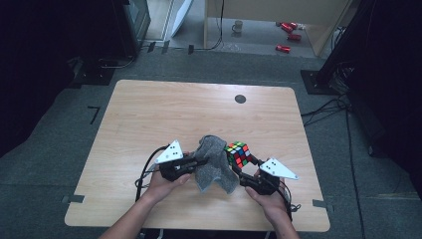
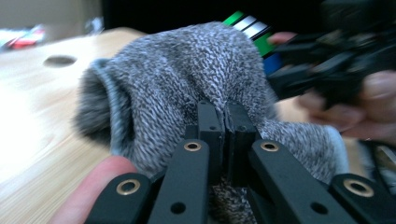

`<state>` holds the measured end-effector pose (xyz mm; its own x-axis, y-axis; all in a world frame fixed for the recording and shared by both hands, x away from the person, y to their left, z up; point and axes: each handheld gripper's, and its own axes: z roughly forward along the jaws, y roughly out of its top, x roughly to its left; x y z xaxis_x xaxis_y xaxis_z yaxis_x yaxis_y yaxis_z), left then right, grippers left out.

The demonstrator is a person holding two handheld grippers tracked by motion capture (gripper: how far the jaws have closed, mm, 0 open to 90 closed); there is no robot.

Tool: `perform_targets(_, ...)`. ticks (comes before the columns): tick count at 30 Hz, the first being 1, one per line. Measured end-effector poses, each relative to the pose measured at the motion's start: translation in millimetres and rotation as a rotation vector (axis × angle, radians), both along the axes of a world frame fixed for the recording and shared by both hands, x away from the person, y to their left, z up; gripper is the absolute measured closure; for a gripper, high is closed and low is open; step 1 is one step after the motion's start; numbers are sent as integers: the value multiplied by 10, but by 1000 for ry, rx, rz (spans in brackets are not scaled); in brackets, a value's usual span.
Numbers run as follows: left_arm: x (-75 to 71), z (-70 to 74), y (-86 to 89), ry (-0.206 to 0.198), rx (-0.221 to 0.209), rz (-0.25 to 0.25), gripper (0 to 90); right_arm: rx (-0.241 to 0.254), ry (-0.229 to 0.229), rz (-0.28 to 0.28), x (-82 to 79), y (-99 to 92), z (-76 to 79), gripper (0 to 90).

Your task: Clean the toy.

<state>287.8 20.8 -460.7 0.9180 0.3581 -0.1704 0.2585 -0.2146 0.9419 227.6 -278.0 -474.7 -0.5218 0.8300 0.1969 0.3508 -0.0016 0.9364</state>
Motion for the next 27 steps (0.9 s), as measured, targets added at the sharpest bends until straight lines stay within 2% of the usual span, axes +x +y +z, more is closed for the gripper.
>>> perform_targets(2, -40, 11, -27, -12, -23, -39, 891, 14, 9, 12, -2, 25, -3, 340)
perform_targets(3, -59, 10, -54, -18, -18, -53, 891, 14, 9, 12, -2, 25, -3, 340)
perform_targets(5, -81, 5, -96, -26, -1, -62, 891, 24, 13, 27, -10, 59, 1, 340)
perform_targets(6, -82, 5, -104, -23, -2, -57, 889, 20, 5, 51, -31, 106, 14, 340)
perform_targets(7, -77, 10, -101, -15, -10, -50, 889, 20, 5, 51, -31, 106, 14, 340)
perform_targets(8, -61, 36, -61, 1, -53, -42, 888, 18, -1, 67, -49, 141, 21, 341)
perform_targets(10, -48, 67, -18, 13, -97, -53, 889, 12, -1, 82, -64, 182, 15, 341)
perform_targets(11, -48, 67, -18, 13, -97, -53, 888, 12, -1, 82, -64, 182, 15, 341)
perform_targets(13, -51, 75, -14, 24, -118, -96, 888, 8, 1, 96, -71, 222, 10, 341)
perform_targets(14, -72, 57, -49, 21, -97, -128, 888, 20, 2, 95, -74, 234, 27, 341)
perform_targets(15, -72, 57, -49, 21, -97, -128, 887, 30, 0, 93, -74, 223, 41, 341)
perform_targets(16, -79, 42, -73, 18, -75, -138, 888, 41, -5, 88, -72, 209, 52, 341)
perform_targets(17, -82, 11, -115, 14, -25, -143, 886, 48, -8, 85, -75, 193, 61, 341)
perform_targets(18, -81, 0, -124, 12, -10, -134, 885, 49, -11, 86, -79, 182, 63, 341)
perform_targets(21, -64, 3, -106, 19, -21, -118, 884, 39, -12, 88, -86, 189, 47, 341)
perform_targets(22, -57, 37, -62, 14, -50, -95, 883, 34, -6, 95, -87, 215, 20, 342)
perform_targets(23, -57, 37, -62, 14, -50, -95, 883, 34, -6, 95, -87, 215, 20, 342)
perform_targets(26, -25, 91, 40, 18, -118, -63, 882, 17, 0, 112, -89, 278, -8, 342)
perform_targets(27, -25, 91, 40, 18, -118, -63, 882, 17, 0, 112, -89, 278, -8, 342)
